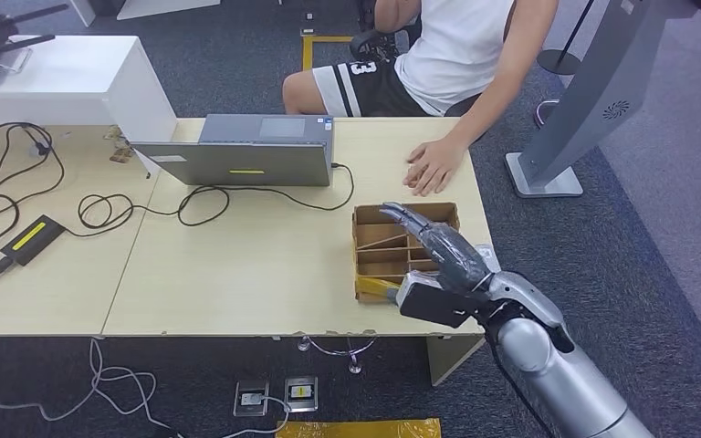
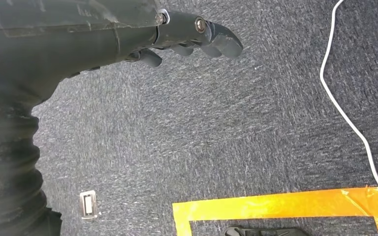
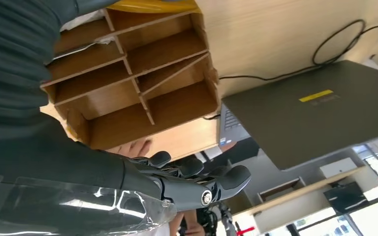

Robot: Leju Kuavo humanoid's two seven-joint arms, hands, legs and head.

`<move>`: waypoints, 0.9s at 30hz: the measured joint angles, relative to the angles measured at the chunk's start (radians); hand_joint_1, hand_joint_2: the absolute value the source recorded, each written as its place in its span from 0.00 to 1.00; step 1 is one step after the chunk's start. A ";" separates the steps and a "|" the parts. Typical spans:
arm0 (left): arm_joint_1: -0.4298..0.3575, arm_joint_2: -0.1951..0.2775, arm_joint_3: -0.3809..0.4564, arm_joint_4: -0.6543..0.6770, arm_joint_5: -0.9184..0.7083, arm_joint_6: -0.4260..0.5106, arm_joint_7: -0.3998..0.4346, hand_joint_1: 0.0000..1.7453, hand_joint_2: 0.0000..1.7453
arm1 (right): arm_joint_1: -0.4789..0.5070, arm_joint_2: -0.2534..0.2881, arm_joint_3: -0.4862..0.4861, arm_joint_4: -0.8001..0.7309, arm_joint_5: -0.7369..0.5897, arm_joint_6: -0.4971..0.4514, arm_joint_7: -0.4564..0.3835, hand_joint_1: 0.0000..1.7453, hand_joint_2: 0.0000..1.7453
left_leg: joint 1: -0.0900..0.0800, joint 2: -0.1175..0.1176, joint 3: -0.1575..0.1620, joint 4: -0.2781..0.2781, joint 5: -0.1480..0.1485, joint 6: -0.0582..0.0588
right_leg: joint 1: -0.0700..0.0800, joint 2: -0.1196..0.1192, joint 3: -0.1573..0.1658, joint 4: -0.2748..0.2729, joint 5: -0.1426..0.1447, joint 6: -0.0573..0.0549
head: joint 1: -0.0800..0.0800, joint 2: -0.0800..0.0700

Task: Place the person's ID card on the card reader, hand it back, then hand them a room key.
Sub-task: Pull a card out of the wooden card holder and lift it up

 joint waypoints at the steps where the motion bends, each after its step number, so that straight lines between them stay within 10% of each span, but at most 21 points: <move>1: 0.000 0.000 0.000 0.000 0.001 0.000 0.000 0.00 1.00 | 0.005 -0.002 0.000 0.005 0.031 -0.017 0.006 0.00 1.00 | 0.000 0.000 0.000 0.000 0.000 0.000 | 0.000 0.000 0.000 0.000 0.000 0.000 | 0.000 0.000; 2: 0.000 0.000 0.000 0.000 0.002 0.000 0.001 0.00 1.00 | 0.008 -0.005 0.000 0.013 0.067 -0.038 0.015 0.00 1.00 | 0.000 0.000 0.000 0.000 0.000 0.000 | 0.000 0.000 0.000 0.000 0.000 0.000 | 0.000 0.000; 6: 0.000 0.000 0.000 0.000 0.008 0.001 0.006 0.00 0.00 | 0.013 -0.016 -0.004 0.068 0.210 -0.136 0.055 0.00 1.00 | 0.000 0.000 0.000 0.000 0.000 0.000 | 0.000 0.000 0.000 0.000 0.000 0.000 | 0.000 0.000; 27: 0.000 0.000 0.000 0.000 0.014 0.000 0.009 0.00 0.00 | 0.030 -0.037 -0.083 0.247 0.322 -0.297 0.100 0.00 1.00 | 0.000 0.000 0.000 0.000 0.000 0.000 | 0.000 0.000 0.000 0.000 0.000 0.000 | 0.000 0.000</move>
